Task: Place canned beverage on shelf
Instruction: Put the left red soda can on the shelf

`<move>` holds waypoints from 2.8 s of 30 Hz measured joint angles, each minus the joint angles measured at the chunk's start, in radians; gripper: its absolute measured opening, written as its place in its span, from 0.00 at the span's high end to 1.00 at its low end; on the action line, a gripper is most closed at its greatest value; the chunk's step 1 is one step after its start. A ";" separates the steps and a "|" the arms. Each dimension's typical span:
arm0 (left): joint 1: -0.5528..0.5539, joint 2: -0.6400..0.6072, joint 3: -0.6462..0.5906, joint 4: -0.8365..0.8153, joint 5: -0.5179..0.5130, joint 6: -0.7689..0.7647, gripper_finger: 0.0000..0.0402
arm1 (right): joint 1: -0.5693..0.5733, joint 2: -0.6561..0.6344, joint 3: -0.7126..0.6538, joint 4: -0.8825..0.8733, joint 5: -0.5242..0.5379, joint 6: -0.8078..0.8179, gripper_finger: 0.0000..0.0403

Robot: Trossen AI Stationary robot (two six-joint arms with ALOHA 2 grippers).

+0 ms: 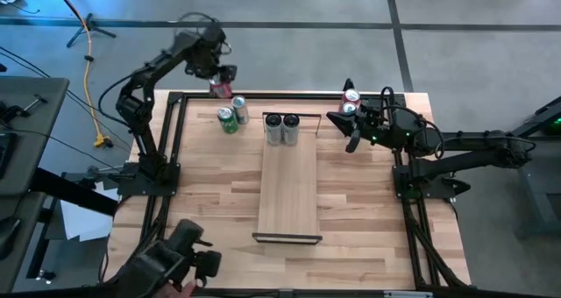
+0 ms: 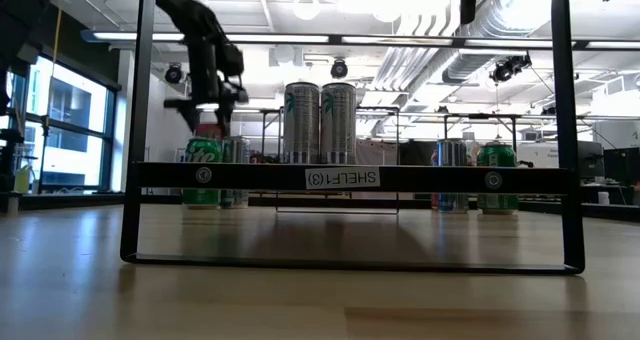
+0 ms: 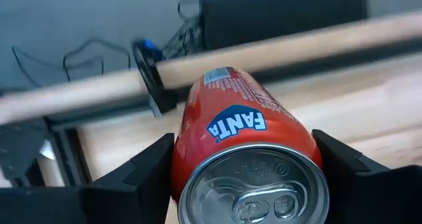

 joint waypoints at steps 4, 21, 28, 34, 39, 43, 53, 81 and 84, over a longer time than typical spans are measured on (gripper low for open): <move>0.015 -0.052 0.099 -0.001 0.003 0.000 0.42 | 0.000 0.000 0.000 0.000 0.000 0.000 1.00; 0.000 -0.203 0.275 0.054 0.044 0.000 0.42 | 0.000 0.000 0.000 0.000 0.000 0.000 1.00; -0.105 -0.221 0.274 0.059 0.189 0.053 0.42 | 0.000 0.000 0.000 0.000 0.000 -0.008 1.00; -0.257 -0.290 0.274 0.063 0.184 0.069 0.42 | 0.000 0.000 0.000 -0.002 0.000 -0.011 1.00; -0.405 -0.383 0.274 0.062 0.185 0.056 0.42 | 0.000 0.000 0.000 -0.002 0.000 -0.019 1.00; -0.548 -0.454 0.274 0.063 0.185 0.054 0.42 | 0.000 0.000 0.000 -0.002 0.000 -0.019 1.00; -0.899 -0.480 0.266 0.066 0.046 0.039 0.42 | -0.002 0.000 0.000 -0.002 0.000 -0.034 1.00; -1.011 0.012 0.267 -0.191 0.065 0.093 0.42 | -0.002 -0.003 0.000 -0.001 0.010 -0.139 1.00; -1.026 0.061 0.267 -0.194 0.069 0.118 0.42 | -0.002 -0.003 0.000 -0.010 0.026 -0.140 1.00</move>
